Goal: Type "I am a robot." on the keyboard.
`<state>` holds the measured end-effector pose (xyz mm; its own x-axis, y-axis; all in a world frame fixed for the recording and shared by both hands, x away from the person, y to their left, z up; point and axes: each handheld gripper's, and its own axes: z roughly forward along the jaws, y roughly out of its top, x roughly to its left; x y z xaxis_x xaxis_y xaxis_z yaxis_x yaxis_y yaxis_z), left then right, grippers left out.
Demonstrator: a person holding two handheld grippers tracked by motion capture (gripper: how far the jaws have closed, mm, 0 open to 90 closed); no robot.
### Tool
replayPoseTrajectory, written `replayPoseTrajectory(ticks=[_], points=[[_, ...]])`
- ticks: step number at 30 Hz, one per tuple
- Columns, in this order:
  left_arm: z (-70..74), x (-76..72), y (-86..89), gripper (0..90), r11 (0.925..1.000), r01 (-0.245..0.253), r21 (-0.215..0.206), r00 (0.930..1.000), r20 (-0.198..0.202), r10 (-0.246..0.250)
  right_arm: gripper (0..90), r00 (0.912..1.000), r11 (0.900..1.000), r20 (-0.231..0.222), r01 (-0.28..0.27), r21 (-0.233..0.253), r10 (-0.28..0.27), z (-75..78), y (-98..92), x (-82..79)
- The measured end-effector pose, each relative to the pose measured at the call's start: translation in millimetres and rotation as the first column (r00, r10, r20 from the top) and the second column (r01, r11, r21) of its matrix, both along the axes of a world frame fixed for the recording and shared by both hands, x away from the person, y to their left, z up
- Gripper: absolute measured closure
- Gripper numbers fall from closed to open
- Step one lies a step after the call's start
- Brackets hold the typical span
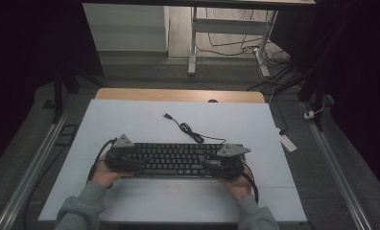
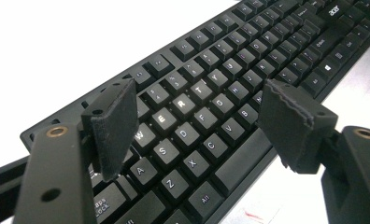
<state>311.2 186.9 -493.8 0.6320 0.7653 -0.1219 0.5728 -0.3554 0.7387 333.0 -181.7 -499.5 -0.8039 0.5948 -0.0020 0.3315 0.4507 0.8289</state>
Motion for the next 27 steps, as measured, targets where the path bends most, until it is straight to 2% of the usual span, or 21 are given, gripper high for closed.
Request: replayPoseTrajectory(ticks=[9,18,22,27], points=[[0.8,0.1,0.9,30.0,1.0000,-0.007,-0.004,0.9999,0.009,0.007,52.4,1.0000,1.000,0.000,0.001,-0.001,-0.001,-0.8,0.5,0.1],[2.2,-0.7,0.6,33.6,0.9996,-0.006,-0.026,0.9999,0.011,0.006,52.4,1.0000,1.000,0.001,0.003,-0.009,-0.003,-0.8,0.0,-0.1],[3.2,-1.4,-0.1,39.4,0.9993,0.003,-0.037,0.9999,0.016,-0.002,52.3,1.0000,1.000,-0.001,0.003,-0.009,-0.003,-1.2,0.1,-0.1],[4.0,-2.7,-2.0,54.3,0.9985,0.023,-0.050,0.9995,0.022,-0.021,52.2,1.0000,1.000,-0.001,0.003,-0.012,-0.003,-1.2,0.0,-0.3]])
